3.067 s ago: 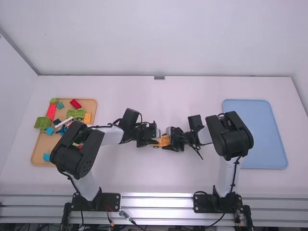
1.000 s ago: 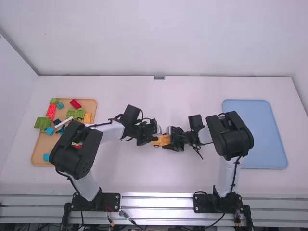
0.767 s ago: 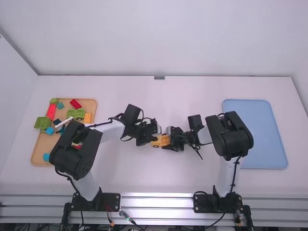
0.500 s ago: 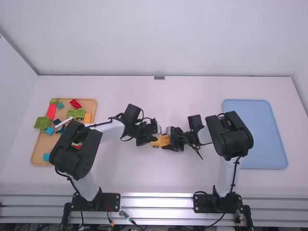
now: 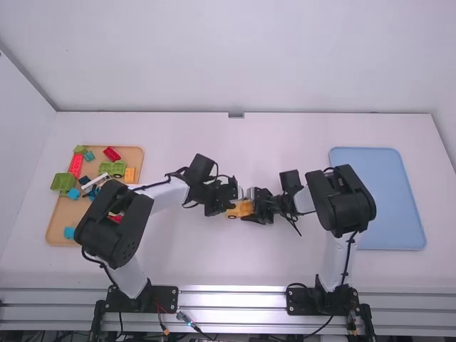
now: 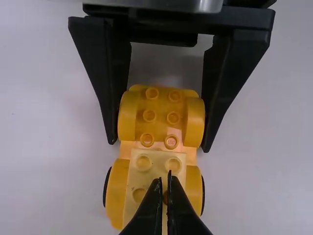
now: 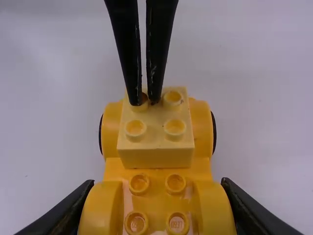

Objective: Assemble lego blocks to make yellow taxi

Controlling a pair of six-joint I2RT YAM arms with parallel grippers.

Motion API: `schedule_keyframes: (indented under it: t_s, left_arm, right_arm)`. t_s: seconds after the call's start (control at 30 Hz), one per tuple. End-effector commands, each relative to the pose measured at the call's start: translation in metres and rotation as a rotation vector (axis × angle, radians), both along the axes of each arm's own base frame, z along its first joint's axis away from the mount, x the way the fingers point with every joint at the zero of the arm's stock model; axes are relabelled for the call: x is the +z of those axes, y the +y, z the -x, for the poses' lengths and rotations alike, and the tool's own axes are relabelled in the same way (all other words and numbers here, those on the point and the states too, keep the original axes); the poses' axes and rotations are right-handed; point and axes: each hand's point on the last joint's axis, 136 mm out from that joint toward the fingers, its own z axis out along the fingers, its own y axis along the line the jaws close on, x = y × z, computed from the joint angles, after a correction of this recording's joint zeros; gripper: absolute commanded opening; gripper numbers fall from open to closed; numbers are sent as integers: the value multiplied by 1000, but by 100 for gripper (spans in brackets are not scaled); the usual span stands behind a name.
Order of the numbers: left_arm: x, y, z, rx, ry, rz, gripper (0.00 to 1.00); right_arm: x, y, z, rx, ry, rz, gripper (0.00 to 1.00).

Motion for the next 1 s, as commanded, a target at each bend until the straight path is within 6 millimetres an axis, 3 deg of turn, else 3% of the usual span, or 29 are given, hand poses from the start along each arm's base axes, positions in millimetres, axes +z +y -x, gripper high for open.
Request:
schedule_keyframes:
  t_s: [0.0, 0.13, 0.27, 0.4, 0.5, 0.63, 0.67, 0.7, 0.73, 0.77, 0.8, 0.93, 0.97]
  left_arm:
    - [-37, 11, 24, -20, 63, -110, 2]
    - [-22, 0, 18, -41, 32, -21, 2]
    - [-8, 4, 13, -48, -16, -8, 2]
    - [36, 9, 12, -96, -63, 148, 2]
    - [66, 27, -2, -44, -108, 234, 2]
    - [89, 68, -37, 137, -151, 276, 2]
    - [92, 75, -43, 178, -153, 283, 8]
    - [96, 87, -53, 240, -153, 296, 29]
    - [101, 105, -67, 338, -144, 319, 68]
    - [101, 105, -67, 338, -144, 319, 68]
    - [106, 121, -78, 419, -135, 343, 97]
    - [115, 154, -98, 566, -145, 376, 99]
    - [116, 171, -108, 665, -137, 371, 99]
  right_arm:
    - [-4, 1, -2, -8, 11, 11, 53]
    - [-4, 1, -2, -8, 10, 11, 53]
    - [-4, 1, -2, -8, 10, 11, 53]
    - [-4, 1, -2, -8, 11, 11, 53]
    - [-4, 1, -2, -8, 10, 11, 56]
    - [-4, 1, -2, -8, 10, 11, 63]
    - [-4, 1, -3, -9, 10, 12, 67]
    - [-5, 0, -3, -11, 11, 15, 78]
    - [-6, 0, -4, -25, 24, 22, 100]
    - [-6, 0, -4, -25, 24, 22, 100]
    - [-8, -1, -8, -55, 44, 38, 99]
    - [-12, -5, -16, -121, 75, 78, 99]
    - [-12, -7, -19, -147, 86, 99, 99]
